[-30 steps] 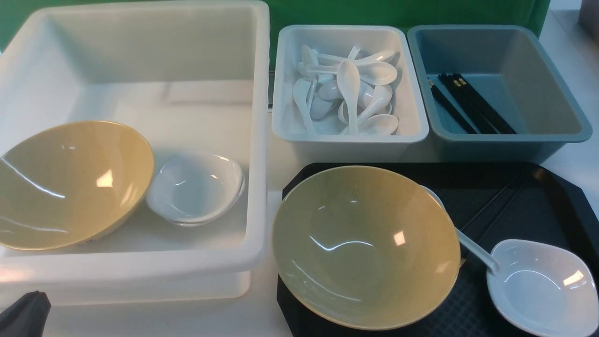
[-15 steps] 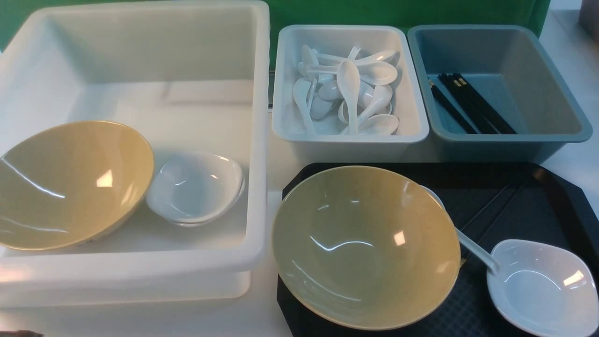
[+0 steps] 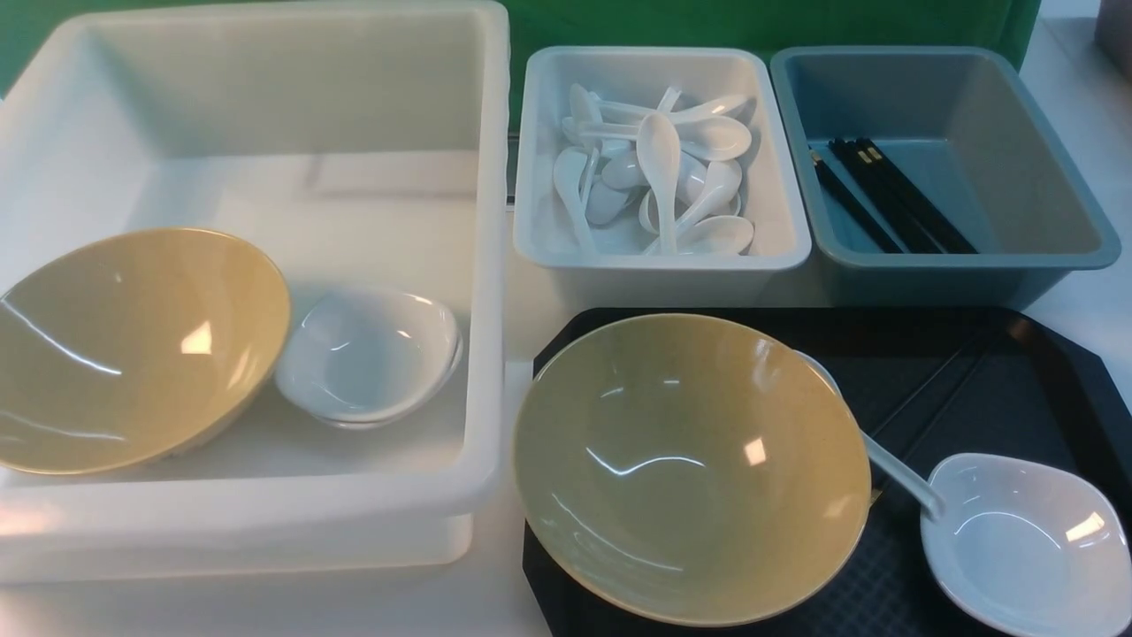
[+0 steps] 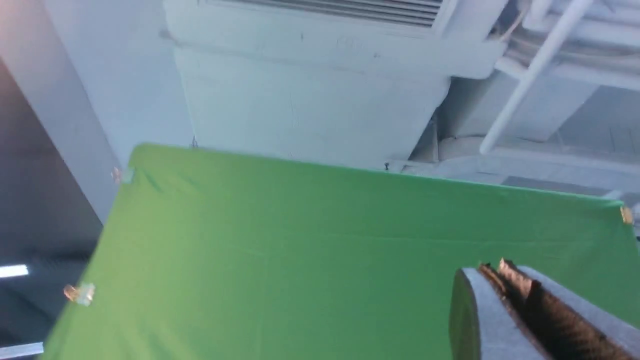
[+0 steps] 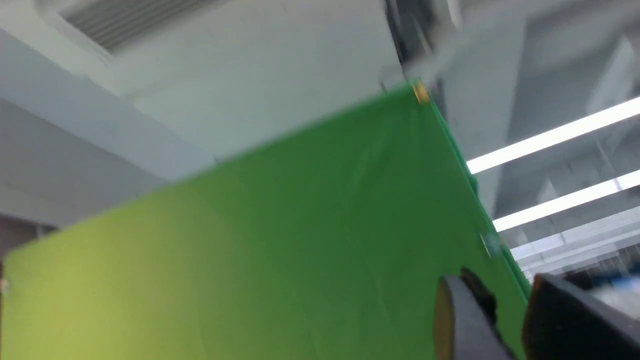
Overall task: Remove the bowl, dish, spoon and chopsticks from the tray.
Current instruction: Use the left arm to grab the yellow noodle bowl on the left, then use the left arm to put the noodle bowl into the large storage box on the left, then use the right arm to grab the soup spoon in the middle, then use the right arm to put the soup spoon into the small storage box in the middle, then use the right arm to grab the plate, then use the right arm to put the plate into the large storage box on the left
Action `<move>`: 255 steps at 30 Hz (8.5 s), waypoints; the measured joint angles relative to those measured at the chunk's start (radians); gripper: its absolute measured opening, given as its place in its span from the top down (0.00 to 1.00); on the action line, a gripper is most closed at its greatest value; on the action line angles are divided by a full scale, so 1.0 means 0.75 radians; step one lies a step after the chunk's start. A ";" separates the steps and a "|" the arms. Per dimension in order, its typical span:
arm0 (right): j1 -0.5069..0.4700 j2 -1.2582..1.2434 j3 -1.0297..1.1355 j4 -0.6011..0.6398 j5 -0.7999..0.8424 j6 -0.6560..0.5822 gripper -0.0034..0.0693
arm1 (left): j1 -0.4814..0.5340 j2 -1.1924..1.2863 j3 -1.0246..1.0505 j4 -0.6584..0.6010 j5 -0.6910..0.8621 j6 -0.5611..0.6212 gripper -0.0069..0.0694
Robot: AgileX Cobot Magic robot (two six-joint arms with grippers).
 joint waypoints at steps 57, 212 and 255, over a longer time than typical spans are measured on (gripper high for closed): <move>0.247 0.666 -0.414 0.367 1.484 -1.069 0.91 | -0.951 2.554 -1.940 0.281 2.163 0.493 0.28; -0.019 1.864 -1.194 0.601 1.972 -1.291 0.58 | -0.099 0.648 -0.261 -0.818 1.559 0.950 0.92; 0.042 1.721 -1.023 0.295 1.723 -0.818 0.87 | -0.099 0.648 -0.261 -0.782 1.547 0.950 0.92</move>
